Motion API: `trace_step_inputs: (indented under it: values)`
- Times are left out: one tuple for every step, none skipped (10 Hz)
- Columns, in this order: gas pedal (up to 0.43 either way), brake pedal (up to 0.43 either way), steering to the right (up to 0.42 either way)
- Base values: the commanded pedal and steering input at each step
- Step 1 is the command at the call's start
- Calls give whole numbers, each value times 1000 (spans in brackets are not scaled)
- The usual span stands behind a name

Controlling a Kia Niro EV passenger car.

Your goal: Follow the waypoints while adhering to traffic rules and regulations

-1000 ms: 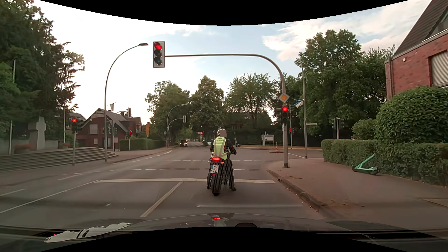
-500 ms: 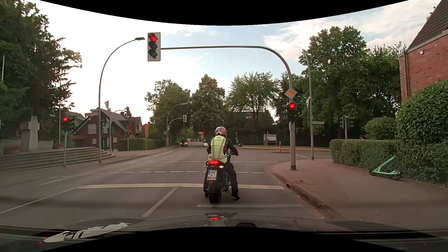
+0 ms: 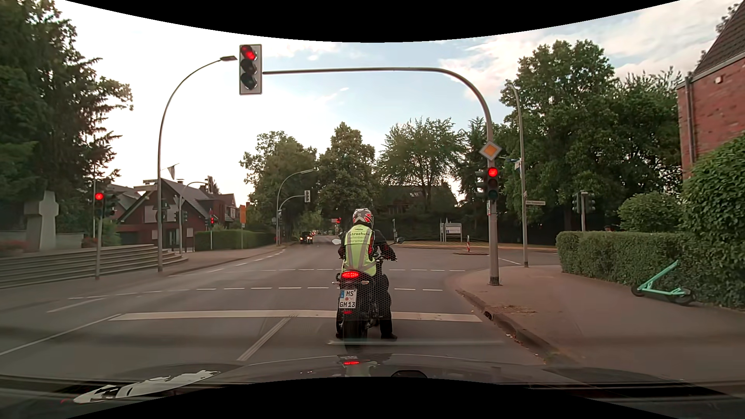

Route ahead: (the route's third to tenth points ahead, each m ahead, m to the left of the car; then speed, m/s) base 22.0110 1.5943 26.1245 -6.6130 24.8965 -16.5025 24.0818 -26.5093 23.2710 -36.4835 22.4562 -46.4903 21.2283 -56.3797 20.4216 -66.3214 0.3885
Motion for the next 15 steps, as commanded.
trace_step_inputs:
  values:
    - [0,329,-11]
    - [0,348,-10]
    - [0,372,-9]
    - [0,366,-10]
    - [0,409,-13]
    - [0,470,-13]
    - [0,537,-12]
    - [0,573,-12]
    - [0,616,-12]
    - [0,628,-12]
    - [0,634,-12]
    - [0,634,-12]
    - [0,634,-12]
    - [0,622,-12]
    - [0,604,-12]
